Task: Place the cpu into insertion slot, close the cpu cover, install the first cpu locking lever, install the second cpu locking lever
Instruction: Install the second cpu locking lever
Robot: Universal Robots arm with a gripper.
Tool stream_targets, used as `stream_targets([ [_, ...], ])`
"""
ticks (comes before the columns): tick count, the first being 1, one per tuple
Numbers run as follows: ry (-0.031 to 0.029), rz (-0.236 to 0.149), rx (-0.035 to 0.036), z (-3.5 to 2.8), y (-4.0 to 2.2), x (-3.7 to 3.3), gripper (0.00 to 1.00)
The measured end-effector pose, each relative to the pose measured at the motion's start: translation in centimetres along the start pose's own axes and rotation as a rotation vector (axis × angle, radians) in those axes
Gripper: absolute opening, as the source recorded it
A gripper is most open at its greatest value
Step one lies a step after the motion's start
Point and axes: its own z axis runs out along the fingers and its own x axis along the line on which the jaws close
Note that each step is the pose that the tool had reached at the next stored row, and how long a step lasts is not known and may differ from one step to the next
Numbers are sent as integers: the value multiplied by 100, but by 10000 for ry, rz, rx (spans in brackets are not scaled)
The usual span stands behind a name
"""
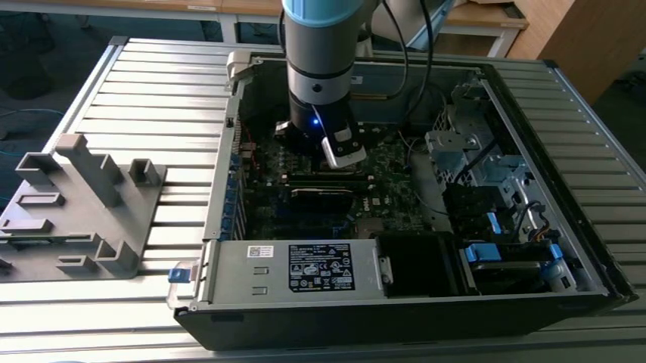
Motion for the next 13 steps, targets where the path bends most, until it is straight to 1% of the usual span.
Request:
stream_targets([
  [2,2,-26,-3,3,-12,-1,11],
  [7,26,-227,-8,11,-15,-1,11],
  [13,95,-818,-22,33,-11,0,11],
])
